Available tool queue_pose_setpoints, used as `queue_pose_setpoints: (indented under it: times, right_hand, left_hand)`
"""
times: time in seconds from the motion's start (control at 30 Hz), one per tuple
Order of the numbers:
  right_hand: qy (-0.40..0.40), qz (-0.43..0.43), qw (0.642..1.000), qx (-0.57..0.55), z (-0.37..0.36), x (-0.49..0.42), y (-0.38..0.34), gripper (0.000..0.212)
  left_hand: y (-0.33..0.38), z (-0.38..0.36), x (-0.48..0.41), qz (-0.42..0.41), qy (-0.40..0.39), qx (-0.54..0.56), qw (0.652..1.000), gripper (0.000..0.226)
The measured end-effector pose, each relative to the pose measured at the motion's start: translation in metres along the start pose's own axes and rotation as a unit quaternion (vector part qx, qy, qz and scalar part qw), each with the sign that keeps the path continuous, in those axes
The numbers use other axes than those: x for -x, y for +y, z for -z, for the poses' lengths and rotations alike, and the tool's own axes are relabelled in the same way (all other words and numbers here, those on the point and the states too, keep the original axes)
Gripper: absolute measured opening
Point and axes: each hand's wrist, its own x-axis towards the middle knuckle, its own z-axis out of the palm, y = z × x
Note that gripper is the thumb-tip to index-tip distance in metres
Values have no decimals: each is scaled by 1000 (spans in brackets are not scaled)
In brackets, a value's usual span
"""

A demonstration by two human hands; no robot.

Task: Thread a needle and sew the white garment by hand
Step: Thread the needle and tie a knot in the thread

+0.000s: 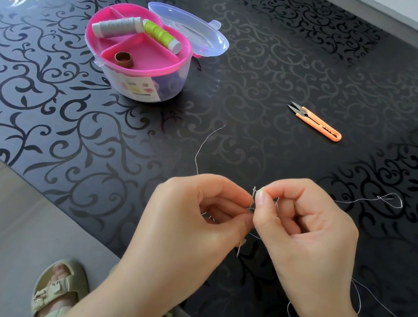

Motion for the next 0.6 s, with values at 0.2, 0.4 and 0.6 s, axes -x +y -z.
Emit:
queue_pose_setpoints:
  times: [0.2, 0.4, 0.6]
  right_hand:
    - [1, 2, 1000, 6, 0, 0, 1, 10]
    - [4, -1, 1000, 8, 0, 0, 1, 10]
    - [1, -9, 1000, 1, 1, -1, 1, 10]
  left_hand:
    - [-2, -1, 0, -33, 5, -51, 998, 14]
    - [-3, -1, -1, -48, 14, -73, 996, 14]
    - [-4, -1, 0, -58, 20, -79, 995, 15]
